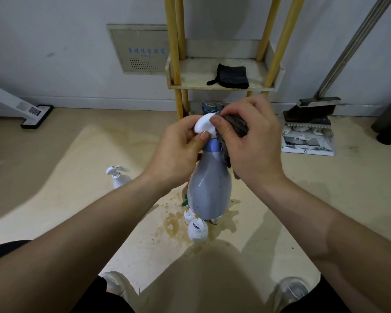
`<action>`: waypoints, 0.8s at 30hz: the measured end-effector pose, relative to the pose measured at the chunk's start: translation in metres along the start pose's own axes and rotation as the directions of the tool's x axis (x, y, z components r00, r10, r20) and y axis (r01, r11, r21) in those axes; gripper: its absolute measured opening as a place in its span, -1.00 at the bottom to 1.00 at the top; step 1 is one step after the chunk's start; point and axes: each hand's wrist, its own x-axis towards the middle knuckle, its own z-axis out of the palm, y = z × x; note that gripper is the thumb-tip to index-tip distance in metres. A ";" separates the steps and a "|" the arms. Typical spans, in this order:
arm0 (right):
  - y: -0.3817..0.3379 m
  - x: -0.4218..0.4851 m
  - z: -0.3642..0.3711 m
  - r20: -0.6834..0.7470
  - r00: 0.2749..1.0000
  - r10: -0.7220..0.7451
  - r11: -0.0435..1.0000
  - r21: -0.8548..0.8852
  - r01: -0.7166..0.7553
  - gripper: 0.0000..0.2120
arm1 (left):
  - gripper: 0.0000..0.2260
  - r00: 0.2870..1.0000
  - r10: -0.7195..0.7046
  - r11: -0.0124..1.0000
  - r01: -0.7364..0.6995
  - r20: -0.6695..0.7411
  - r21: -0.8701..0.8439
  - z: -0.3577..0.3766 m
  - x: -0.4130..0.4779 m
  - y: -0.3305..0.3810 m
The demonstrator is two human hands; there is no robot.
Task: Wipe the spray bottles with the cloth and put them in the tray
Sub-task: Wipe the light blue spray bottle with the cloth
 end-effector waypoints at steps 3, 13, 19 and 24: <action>0.000 -0.002 0.001 0.029 0.998 -0.050 0.999 -0.004 0.050 -0.85 | -0.77 1.000 -0.012 1.000 0.012 0.006 -0.015 -0.001 -0.001 0.002; 0.005 -0.020 0.011 0.160 0.985 0.061 0.993 0.089 -0.076 -0.91 | -0.83 0.980 -0.121 0.988 0.103 -0.156 -0.114 -0.013 0.010 0.008; 0.002 -0.027 0.015 0.136 0.990 -0.032 0.997 0.073 0.022 -0.80 | -0.82 0.976 -0.163 0.976 0.139 -0.142 -0.169 -0.002 0.007 0.006; 0.011 -0.045 0.020 0.359 0.910 -0.208 0.977 0.030 0.212 -0.63 | -0.80 0.945 -0.227 0.959 0.175 -0.234 -0.223 -0.022 0.014 0.004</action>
